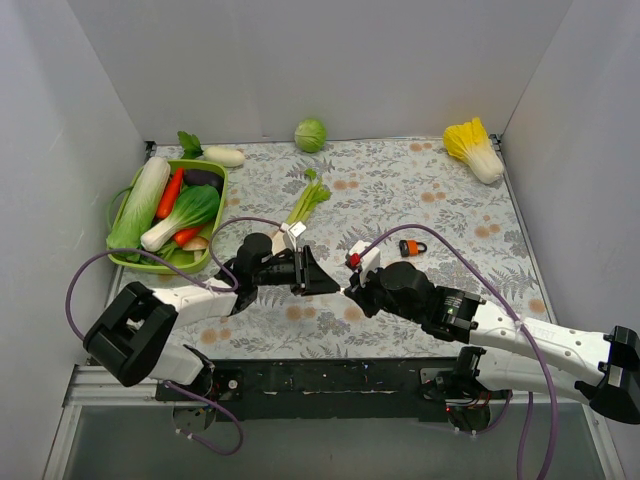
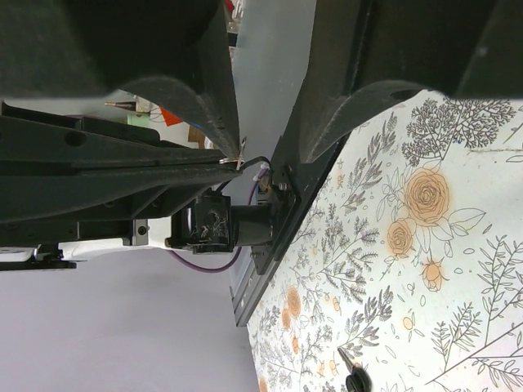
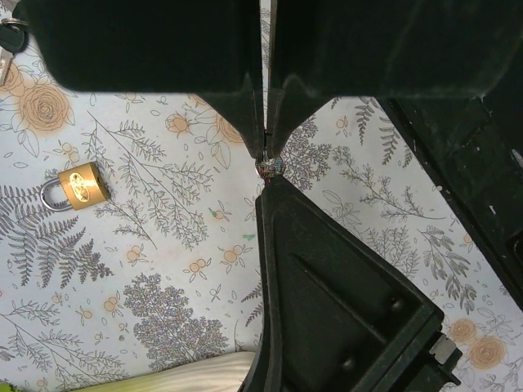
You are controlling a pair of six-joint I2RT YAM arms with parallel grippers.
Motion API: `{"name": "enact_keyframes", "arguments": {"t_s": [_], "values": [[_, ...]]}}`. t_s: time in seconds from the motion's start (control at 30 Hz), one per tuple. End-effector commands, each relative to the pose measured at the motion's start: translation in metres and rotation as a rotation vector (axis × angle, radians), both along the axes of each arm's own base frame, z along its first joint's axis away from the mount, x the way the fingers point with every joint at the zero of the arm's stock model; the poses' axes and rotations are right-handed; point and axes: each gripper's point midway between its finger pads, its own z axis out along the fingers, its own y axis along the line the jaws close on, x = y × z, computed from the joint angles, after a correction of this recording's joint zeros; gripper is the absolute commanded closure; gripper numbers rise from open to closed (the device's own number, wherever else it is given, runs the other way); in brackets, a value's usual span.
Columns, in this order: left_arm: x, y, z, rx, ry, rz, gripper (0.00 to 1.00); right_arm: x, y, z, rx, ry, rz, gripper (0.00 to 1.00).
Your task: Unlock with the key
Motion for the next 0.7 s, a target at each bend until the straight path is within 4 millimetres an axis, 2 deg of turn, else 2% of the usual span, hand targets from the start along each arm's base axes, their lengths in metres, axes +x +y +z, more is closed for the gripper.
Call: {"name": "enact_keyframes", "arguments": {"t_s": [0.0,0.07,0.23,0.47,0.6,0.67], "values": [[0.003,-0.012,0.021,-0.054,-0.049,-0.022,0.68,0.003,0.006,0.024,0.050,-0.044,0.005,0.99],[0.005,-0.013,0.023,-0.058,-0.053,-0.017,0.74,0.003,0.006,0.024,0.048,-0.044,0.004,0.99],[0.005,-0.015,0.023,-0.061,-0.055,-0.023,0.79,0.002,0.004,0.020,0.044,-0.040,0.007,0.99],[-0.001,-0.014,0.023,-0.068,-0.057,-0.047,1.00,0.005,0.001,0.019,0.038,-0.047,-0.016,0.99],[-0.005,-0.013,0.028,-0.076,-0.102,-0.075,1.00,0.005,-0.001,0.017,0.033,-0.037,-0.027,0.99],[-0.004,-0.012,0.022,-0.035,-0.148,-0.094,1.00,0.004,-0.002,0.018,0.041,-0.020,-0.037,0.92]]}}
